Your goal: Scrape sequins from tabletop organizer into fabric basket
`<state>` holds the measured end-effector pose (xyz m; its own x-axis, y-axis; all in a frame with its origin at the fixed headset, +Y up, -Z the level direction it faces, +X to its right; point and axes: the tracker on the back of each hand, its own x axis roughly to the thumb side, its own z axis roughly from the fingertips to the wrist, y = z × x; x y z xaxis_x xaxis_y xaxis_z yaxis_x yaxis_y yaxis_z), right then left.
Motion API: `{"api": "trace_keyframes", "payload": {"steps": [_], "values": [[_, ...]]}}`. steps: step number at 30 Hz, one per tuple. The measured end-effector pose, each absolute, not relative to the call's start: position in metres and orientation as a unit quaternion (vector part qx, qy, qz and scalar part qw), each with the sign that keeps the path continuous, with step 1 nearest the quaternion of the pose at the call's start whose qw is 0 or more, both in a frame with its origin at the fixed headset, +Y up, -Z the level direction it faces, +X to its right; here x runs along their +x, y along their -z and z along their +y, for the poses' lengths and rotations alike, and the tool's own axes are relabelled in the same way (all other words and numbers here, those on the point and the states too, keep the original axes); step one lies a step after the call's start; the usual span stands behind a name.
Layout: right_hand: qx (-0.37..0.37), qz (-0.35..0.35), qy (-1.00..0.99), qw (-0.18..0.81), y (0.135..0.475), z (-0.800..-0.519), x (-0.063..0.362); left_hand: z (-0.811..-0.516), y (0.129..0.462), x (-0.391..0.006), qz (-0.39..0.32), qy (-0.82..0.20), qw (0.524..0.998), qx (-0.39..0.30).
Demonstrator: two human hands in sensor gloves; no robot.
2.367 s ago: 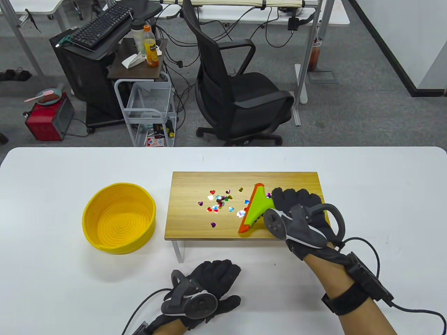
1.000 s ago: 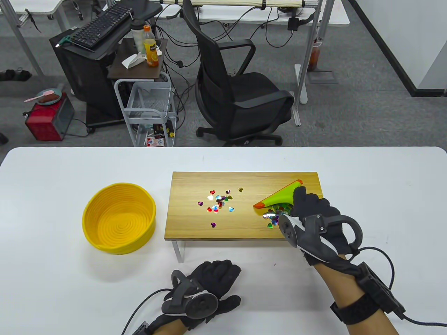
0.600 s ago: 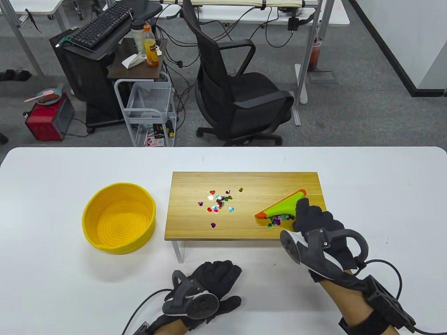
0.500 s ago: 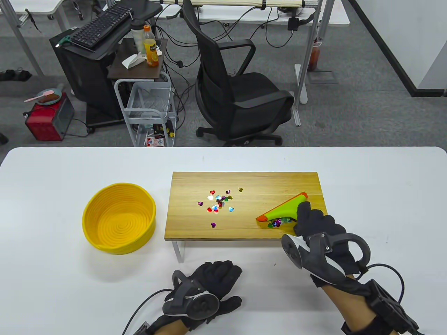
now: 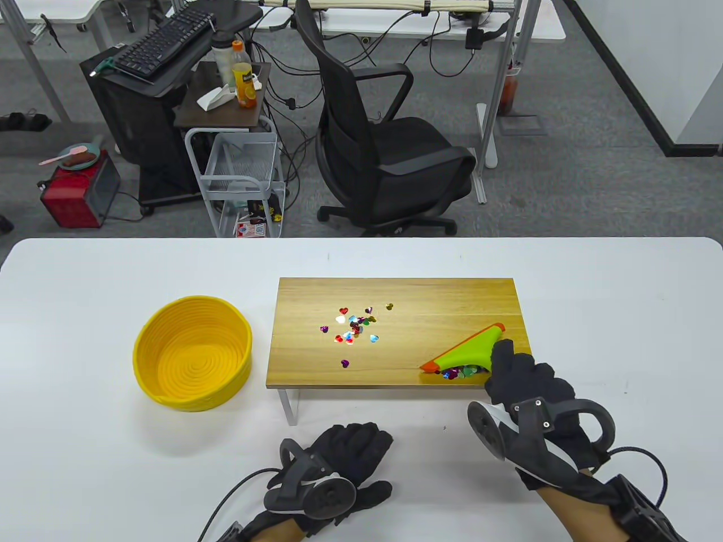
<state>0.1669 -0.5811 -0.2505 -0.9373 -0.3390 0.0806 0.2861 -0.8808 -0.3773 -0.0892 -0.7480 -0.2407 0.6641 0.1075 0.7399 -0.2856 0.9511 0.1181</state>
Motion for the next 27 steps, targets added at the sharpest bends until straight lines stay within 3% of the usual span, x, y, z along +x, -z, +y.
{"api": "trace_keyframes", "payload": {"steps": [5, 12, 27], "values": [[-0.108, 0.211, 0.962, 0.138, 0.254, -0.567, 0.159, -0.748, 0.240, -0.089, -0.395, -0.108, 0.905, 0.112], [-0.173, 0.197, 0.958, 0.115, 0.278, -0.561, 0.125, -0.748, 0.240, -0.090, -0.395, -0.108, 0.905, 0.113], [-0.261, 0.157, 0.944, 0.131, 0.324, -0.578, 0.034, -0.749, 0.242, -0.092, -0.393, -0.109, 0.906, 0.108]]}}
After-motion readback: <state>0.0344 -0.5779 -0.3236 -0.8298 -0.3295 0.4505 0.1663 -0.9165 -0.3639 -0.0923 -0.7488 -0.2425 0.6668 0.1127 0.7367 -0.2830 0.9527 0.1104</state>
